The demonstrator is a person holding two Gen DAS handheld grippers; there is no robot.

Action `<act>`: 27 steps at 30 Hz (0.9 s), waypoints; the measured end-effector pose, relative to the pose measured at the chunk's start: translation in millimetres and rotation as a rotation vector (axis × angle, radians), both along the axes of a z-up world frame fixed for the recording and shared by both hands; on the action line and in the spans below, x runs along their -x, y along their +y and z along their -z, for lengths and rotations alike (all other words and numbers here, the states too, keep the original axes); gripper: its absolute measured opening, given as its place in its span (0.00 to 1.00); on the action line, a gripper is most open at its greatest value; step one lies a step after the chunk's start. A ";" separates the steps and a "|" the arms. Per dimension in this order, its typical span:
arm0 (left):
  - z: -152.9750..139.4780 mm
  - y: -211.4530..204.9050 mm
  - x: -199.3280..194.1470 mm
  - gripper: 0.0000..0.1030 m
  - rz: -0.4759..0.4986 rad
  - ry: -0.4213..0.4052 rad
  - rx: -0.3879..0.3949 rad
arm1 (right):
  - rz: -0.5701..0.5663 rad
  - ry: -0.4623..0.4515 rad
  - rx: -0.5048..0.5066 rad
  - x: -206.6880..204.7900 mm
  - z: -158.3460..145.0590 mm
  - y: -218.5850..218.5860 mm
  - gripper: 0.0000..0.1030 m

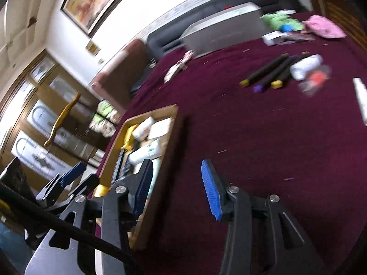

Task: Organize objects
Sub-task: 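Withdraw both grippers from the tray back toward the items on the table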

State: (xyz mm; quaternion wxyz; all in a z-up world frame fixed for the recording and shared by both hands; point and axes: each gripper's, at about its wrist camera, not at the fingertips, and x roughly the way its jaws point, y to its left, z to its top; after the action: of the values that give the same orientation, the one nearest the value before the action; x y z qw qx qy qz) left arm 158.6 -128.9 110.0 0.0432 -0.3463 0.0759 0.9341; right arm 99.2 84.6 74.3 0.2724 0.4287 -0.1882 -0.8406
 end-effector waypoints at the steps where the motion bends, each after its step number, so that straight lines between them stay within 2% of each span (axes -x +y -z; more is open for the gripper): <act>1: -0.8 6.0 1.6 0.56 0.005 -0.002 0.008 | 0.025 0.006 -0.006 -0.1 -1.9 12.4 0.42; 7: 0.0 51.9 11.7 0.56 0.051 -0.019 0.083 | 0.155 0.032 -0.020 1.1 -8.8 83.8 0.45; 15: 8.6 108.2 31.0 0.55 0.118 -0.052 0.155 | 0.285 0.036 -0.023 3.6 -9.2 156.3 0.46; 27: 25.7 154.6 54.9 0.55 0.187 -0.104 0.208 | 0.452 -0.009 -0.007 16.6 9.4 239.9 0.46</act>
State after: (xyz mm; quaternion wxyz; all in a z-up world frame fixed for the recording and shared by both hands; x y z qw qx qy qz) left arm 103.8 25.7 84.3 0.0980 -0.3883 0.2017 0.8939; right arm 82.6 324.5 64.9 0.0746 0.3802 -0.2777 -0.8790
